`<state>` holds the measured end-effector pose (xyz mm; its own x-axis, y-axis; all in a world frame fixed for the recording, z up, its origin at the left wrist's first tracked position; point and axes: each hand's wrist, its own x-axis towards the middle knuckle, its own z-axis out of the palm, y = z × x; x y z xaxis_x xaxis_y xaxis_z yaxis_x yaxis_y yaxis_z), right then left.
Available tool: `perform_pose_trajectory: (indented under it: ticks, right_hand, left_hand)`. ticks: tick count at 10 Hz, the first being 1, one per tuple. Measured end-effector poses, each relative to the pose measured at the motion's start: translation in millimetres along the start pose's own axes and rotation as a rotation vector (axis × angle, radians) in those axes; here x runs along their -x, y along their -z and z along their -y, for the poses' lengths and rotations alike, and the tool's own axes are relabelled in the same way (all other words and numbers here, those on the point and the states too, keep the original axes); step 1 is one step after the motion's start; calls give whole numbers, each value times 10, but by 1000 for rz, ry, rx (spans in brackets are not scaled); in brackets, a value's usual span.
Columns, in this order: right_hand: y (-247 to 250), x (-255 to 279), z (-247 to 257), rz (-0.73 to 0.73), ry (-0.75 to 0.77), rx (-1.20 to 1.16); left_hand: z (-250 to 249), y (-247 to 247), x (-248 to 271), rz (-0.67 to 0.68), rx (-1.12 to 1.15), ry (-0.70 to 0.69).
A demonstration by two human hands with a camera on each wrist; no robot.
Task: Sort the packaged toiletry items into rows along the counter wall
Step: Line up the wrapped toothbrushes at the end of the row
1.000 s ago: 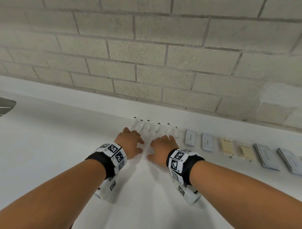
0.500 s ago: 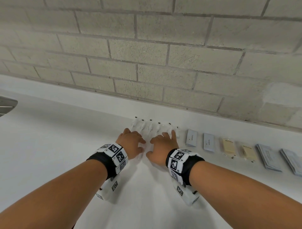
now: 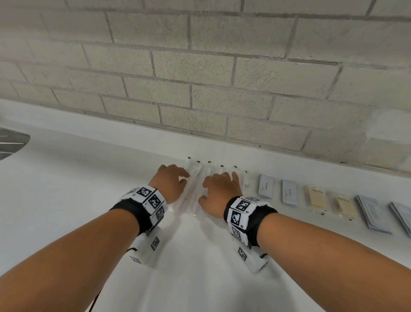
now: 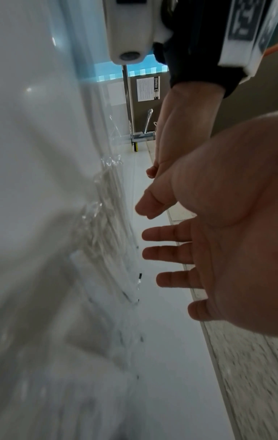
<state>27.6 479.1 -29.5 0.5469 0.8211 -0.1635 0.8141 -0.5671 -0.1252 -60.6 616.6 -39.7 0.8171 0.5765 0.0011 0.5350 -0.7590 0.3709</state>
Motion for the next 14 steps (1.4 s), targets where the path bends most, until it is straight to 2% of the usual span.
perform_pose_trajectory:
  ticks: [1,2,3,7,14]
  right_hand:
    - [-47,-65,119,5,67,13]
    - [-101,-158,243,37,100,59]
    - [-154,-250,328,82,94,96]
    - [-220,-312,371,83,89,152]
    - [-244,-304,344,70,68,108]
  left_hand:
    - [131,122,-2,14,-34,63]
    - [183,134,42,93,-94,80]
    - [229,65,58,116,-119,86]
    - [352,38,-52,148,-182,119]
    - [332,-36,-80,135,-139,144]
